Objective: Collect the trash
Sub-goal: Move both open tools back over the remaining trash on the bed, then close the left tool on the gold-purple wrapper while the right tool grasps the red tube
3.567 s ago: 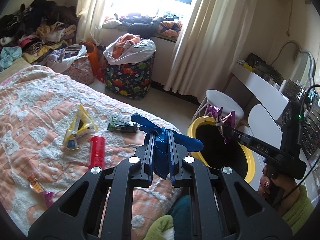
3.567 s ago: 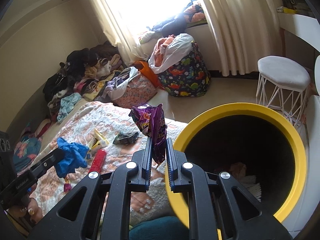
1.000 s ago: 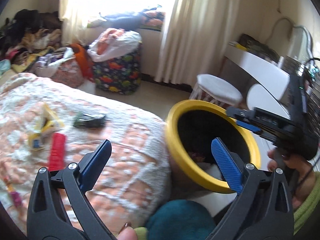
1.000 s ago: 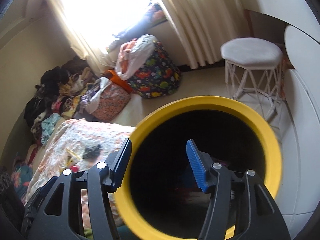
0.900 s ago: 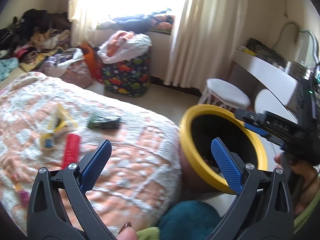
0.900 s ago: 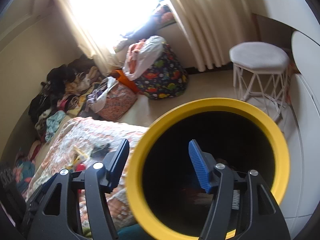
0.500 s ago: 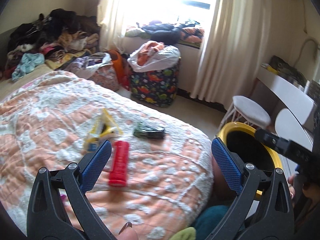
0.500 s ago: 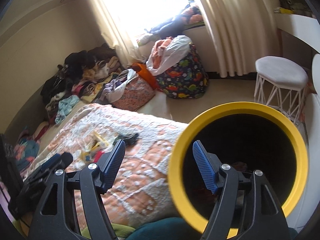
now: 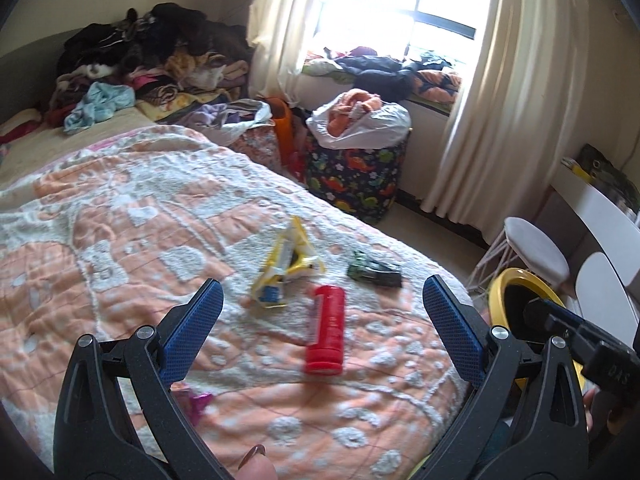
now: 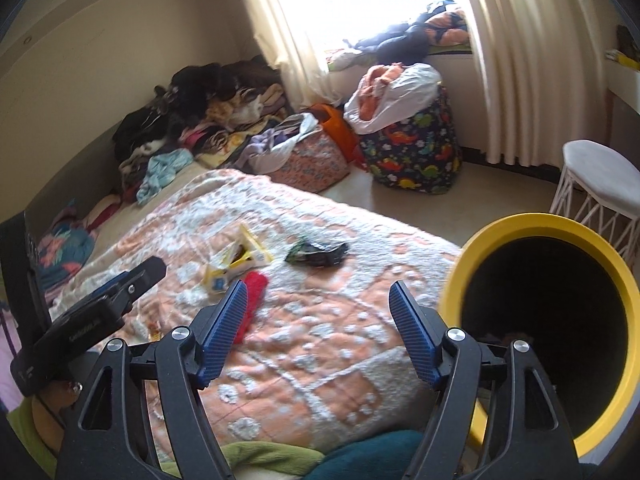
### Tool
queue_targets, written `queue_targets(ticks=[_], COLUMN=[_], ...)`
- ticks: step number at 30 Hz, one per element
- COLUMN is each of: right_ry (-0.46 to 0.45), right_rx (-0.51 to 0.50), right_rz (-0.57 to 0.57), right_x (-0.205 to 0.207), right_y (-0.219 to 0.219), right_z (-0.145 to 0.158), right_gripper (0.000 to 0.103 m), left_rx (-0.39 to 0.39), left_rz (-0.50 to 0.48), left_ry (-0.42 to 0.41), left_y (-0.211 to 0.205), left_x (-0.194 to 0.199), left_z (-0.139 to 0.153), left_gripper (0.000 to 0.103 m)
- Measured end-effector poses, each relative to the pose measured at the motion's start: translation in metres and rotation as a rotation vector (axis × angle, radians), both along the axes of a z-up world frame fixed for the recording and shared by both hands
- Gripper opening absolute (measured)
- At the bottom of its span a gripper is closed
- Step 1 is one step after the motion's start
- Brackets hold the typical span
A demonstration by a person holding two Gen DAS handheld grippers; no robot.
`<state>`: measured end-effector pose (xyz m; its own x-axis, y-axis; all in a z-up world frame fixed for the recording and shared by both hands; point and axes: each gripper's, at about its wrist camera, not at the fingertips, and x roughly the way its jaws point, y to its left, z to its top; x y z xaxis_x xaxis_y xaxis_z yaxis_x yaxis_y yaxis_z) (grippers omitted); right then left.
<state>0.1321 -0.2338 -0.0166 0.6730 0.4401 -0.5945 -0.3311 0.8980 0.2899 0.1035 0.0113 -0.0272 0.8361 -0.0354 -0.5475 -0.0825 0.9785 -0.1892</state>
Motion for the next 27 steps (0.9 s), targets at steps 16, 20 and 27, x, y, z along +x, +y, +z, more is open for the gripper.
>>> queue_targets(ticks=[16,20,27], right_ry=[0.117,0.162,0.245], right_rx=[-0.059,-0.070,-0.108], right_rz=[0.168,0.192,0.213], right_x=[0.019,0.030,0.051], right_y=[0.085,0.105,0.132], right_z=[-0.034,-0.047,-0.074], right_gripper=[0.071,0.071,0.065], left_rx=[-0.074,-0.137,-0.205], left_rz=[0.202,0.226,0.236], left_ry=[0.167,0.215,0.304], left_y=[0.079,0.093,0.095], left_x=[-0.010,-0.011,-0.012], left_z=[-0.043,-0.059,-0.090], left_gripper=[0.092,0.092,0.082])
